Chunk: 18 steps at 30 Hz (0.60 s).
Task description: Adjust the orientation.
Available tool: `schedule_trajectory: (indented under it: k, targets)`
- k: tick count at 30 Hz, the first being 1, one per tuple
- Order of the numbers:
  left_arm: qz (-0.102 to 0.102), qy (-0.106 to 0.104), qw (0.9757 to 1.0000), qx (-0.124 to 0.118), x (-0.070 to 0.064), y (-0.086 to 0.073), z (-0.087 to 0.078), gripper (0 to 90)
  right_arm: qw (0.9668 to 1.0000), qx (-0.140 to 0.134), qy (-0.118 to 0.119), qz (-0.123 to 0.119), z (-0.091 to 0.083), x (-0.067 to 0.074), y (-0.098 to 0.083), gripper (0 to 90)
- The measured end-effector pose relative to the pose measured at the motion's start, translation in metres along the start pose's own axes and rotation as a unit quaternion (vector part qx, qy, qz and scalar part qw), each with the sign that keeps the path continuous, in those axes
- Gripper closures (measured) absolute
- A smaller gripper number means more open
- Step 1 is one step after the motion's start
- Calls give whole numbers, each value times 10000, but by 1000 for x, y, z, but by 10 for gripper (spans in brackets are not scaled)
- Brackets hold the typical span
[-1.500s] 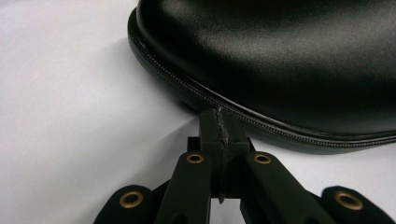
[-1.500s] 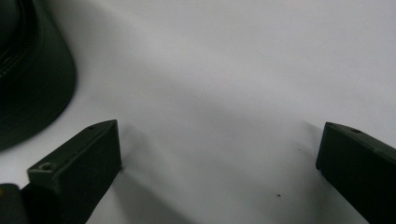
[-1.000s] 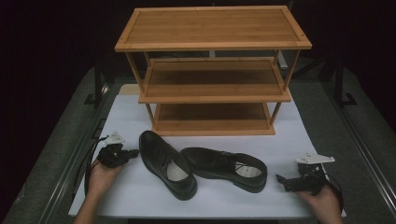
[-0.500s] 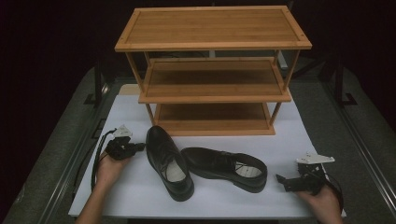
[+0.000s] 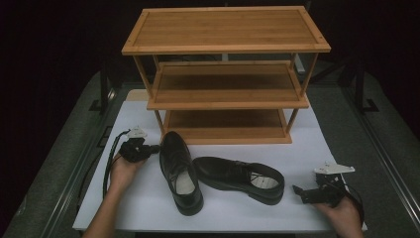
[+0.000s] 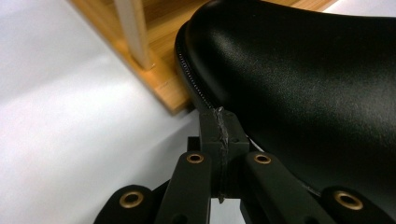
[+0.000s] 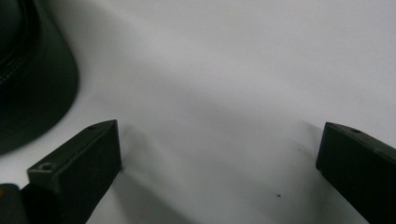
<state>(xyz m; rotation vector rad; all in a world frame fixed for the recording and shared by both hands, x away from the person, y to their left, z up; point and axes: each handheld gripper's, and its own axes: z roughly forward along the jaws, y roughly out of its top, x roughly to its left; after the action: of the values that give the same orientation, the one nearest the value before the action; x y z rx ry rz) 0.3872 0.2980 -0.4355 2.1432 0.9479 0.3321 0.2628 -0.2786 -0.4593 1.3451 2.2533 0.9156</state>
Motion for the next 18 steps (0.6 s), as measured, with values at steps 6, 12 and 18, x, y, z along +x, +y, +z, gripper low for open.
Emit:
schedule_trajectory:
  k: [6, 12, 18]
  targets:
    - [60, -106, 9999, -48, -4, 9, 12, 900, 10000, -5, 0, 1, 0, 0, 0, 0]
    - [172, -148, 9997, -23, -9, 17, 22, 900, 10000, -4, 2, 4, 0, 0, 0, 0]
    - [119, -252, 9995, -123, -13, 21, 31, 900, 10000, 2, 0, 0, 0, 0, 0, 0]
